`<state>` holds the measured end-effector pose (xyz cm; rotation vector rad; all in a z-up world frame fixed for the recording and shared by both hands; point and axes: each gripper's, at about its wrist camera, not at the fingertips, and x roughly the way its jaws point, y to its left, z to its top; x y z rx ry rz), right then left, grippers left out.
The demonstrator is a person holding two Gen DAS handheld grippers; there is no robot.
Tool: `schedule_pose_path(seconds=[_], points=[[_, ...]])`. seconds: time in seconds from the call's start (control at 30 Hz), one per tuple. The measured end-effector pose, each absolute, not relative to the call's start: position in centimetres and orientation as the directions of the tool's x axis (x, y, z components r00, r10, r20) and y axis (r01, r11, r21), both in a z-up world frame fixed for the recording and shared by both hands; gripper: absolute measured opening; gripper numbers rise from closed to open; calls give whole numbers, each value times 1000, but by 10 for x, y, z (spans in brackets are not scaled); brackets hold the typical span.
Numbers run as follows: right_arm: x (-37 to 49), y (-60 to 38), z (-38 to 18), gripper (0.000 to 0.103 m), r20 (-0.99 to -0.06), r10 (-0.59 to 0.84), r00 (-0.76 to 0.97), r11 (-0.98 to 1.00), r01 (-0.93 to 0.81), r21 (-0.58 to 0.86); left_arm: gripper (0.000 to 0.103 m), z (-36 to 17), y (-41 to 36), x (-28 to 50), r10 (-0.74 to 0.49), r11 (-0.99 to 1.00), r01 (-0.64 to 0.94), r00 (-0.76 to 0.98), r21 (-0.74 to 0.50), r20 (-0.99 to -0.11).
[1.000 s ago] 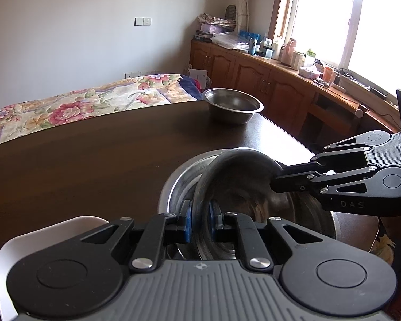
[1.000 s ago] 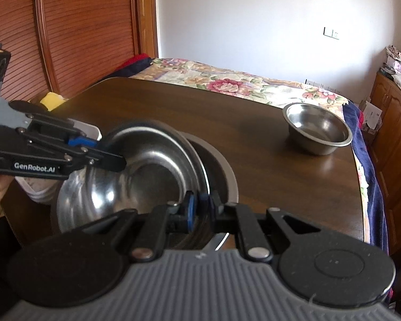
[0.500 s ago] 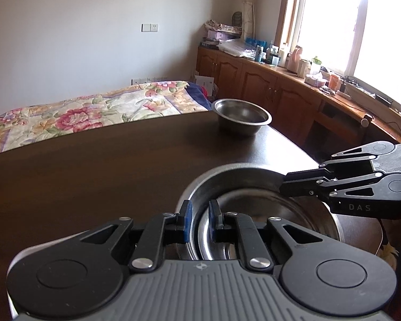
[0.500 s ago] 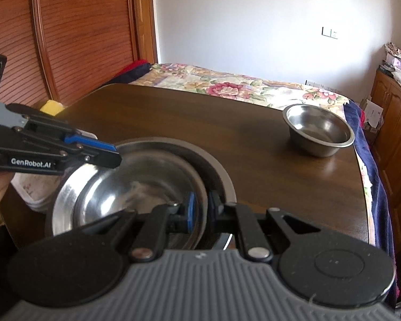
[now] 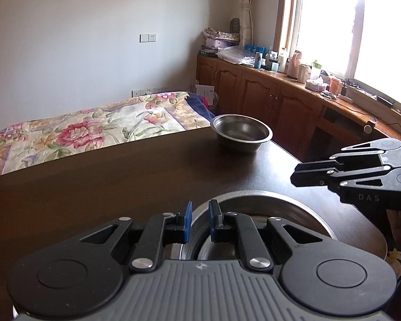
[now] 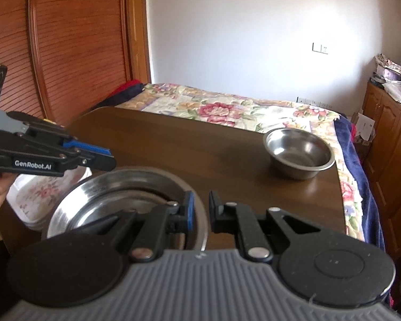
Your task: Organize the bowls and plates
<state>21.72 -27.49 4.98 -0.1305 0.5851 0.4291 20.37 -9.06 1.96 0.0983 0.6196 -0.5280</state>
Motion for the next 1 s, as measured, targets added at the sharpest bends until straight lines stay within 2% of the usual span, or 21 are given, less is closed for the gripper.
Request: schedule_pose_path(seconds=[0.5, 0.63, 0.7, 0.77, 0.83, 1.0], points=[[243, -323, 54, 14, -506, 277, 817, 947, -322, -2, 41, 33, -126, 239, -466, 842, 539, 686, -41, -559], [254, -337, 55, 14, -499, 260, 827, 955, -297, 6, 43, 34, -137, 255, -467, 837, 547, 681, -32, -565], [259, -342, 55, 15, -495, 252, 832, 958, -285, 9, 50, 35, -143, 263, -464, 835, 549, 683, -22, -564], [266, -346, 54, 19, -490, 251, 835, 960, -279, 17, 57, 38, -146, 271, -465, 833, 553, 684, -15, -563], [275, -349, 52, 45, -486, 250, 838, 962, -273, 25, 62, 41, -152, 279, -467, 829, 560, 681, -10, -565], [301, -352, 48, 48, -487, 243, 839, 964, -265, 23, 67, 45, -169, 301, -479, 815, 580, 667, -6, -571]])
